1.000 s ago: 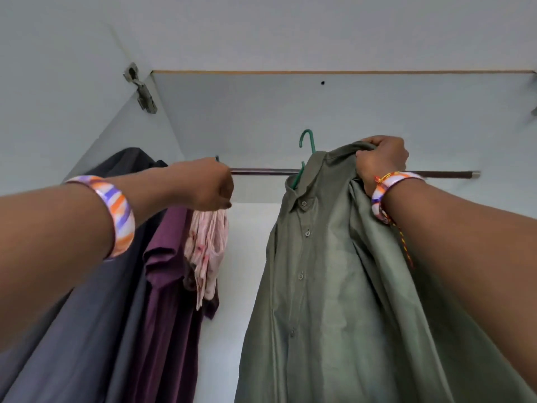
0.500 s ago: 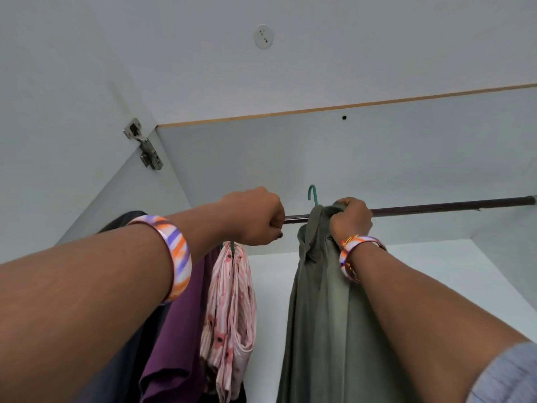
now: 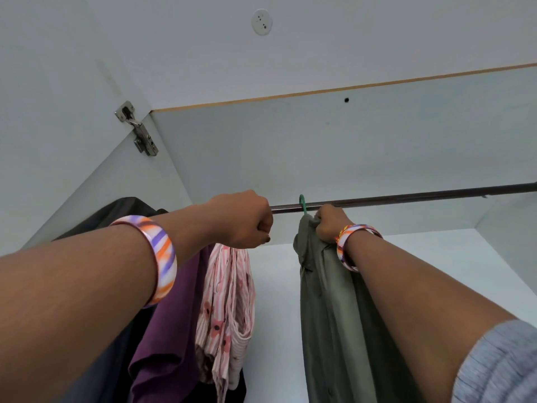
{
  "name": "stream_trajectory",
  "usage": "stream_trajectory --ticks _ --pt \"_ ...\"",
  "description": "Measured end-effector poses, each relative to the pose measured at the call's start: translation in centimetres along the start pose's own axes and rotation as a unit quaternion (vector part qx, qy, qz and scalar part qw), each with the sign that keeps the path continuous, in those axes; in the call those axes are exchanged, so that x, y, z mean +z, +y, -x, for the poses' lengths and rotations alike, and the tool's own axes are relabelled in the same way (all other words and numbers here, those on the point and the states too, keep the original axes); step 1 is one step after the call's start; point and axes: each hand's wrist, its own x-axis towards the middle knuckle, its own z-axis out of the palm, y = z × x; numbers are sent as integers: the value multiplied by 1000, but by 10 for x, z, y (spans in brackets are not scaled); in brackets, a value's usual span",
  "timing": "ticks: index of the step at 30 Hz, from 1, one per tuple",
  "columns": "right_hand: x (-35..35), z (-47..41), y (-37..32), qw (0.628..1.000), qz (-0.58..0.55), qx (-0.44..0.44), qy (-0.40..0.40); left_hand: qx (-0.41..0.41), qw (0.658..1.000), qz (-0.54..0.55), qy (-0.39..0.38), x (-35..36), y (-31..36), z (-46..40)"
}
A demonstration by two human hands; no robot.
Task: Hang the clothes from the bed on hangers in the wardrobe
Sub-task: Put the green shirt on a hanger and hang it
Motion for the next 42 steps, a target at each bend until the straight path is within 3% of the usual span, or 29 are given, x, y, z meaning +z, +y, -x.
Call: stream_trajectory --ticks 5,13,20,26,30,32,34,38,42 --pt "6 11 -16 993 11 -9 -115 -15 1000 -9 -13 3 -9 4" --pt "46 8 -67 994 -99 -23 -30 -66 995 -5 -80 1 -30 19" --pt "85 13 -119 974 -196 -78 -88 -79 983 -17 -162 3 -39 38" --pt "100 26 -129 981 -150 -98 -68 -118 970 -51 -208 3 -48 47" --pt "93 60 -135 983 -96 -133 79 -170 969 -2 -180 -3 -52 58" --pt "93 82 -139 968 -100 -188 135 -192 972 17 -133 -3 -52 70" --pt "95 109 -141 947 -129 -242 168 -201 975 -30 -91 1 -45 89" --pt "100 166 -146 929 -212 -270 141 -253 958 -106 -79 5 -21 131" --pt "96 228 -155 909 -327 -256 43 -291 946 -102 -101 -4 0 185"
